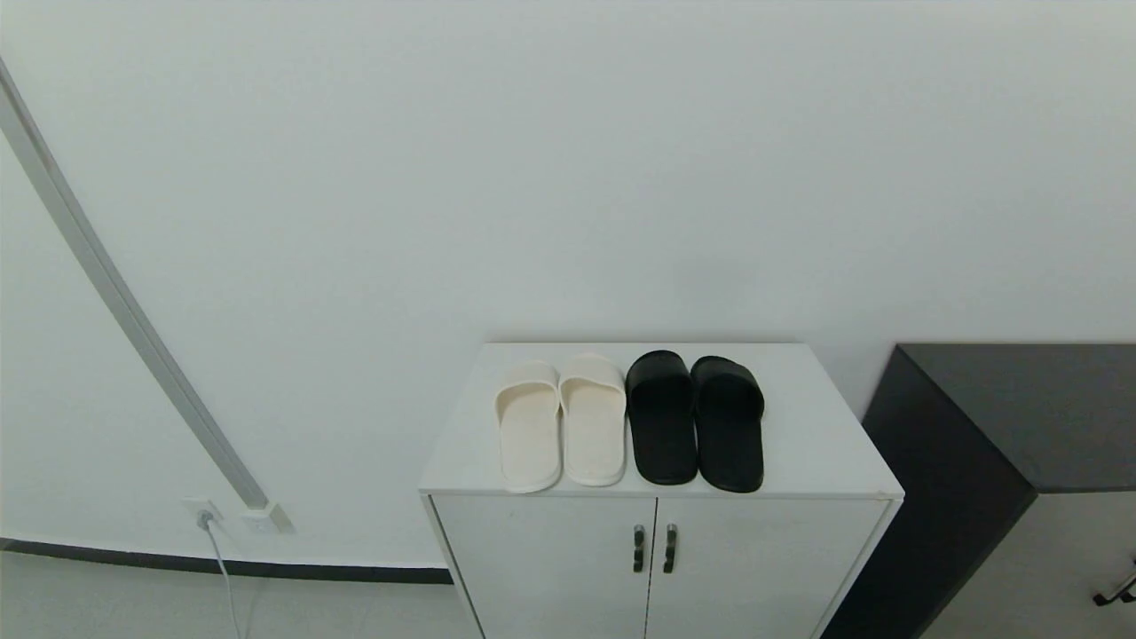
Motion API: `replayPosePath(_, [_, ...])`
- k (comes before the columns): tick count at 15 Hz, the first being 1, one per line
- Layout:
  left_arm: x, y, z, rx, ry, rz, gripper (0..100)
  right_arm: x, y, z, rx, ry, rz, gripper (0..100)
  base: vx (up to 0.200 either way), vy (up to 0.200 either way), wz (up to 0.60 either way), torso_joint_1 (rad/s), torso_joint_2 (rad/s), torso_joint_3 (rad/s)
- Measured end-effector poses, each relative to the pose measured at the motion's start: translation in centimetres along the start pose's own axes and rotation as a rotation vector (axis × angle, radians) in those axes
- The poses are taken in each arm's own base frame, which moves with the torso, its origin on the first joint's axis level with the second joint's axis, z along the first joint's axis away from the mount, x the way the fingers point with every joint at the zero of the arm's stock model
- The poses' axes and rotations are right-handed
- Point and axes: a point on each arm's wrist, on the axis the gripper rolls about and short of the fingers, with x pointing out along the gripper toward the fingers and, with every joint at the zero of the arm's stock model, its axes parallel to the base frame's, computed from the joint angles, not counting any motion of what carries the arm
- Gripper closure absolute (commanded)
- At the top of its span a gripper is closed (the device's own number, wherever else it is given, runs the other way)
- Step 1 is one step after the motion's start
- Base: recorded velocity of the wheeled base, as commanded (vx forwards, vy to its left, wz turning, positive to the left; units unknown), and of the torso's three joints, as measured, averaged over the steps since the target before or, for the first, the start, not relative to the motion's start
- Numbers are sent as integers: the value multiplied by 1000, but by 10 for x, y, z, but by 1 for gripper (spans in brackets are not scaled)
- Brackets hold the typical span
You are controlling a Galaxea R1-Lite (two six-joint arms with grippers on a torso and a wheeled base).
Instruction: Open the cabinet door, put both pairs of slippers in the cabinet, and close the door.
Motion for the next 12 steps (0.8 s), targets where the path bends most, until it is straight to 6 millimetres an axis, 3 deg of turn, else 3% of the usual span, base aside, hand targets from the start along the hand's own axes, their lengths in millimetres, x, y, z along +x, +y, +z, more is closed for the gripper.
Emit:
replayPosePath(3, [0, 0, 0, -1, 0, 0, 100, -1, 0, 3, 22, -15, -3, 0, 0, 0, 0, 0, 0, 0])
replayPosePath(4, [0, 0, 0, -1, 0, 0, 100, -3, 0, 14, 51, -49, -3, 0, 0, 0, 0, 0, 0, 0])
replayPosePath(8, [0, 0, 0, -10, 0, 5, 100, -18, 0, 86, 103, -109, 30, 0, 0, 0, 0, 0, 0, 0])
replayPosePath(9, [0, 0, 0, -10, 0, 6, 100, -15, 1, 93, 98, -84, 45, 0, 0, 0, 0, 0, 0, 0])
replayPosePath(12, [0, 0, 0, -9, 0, 6, 100, 16, 2, 78, 98, 133, 114, 0, 0, 0, 0, 0, 0, 0])
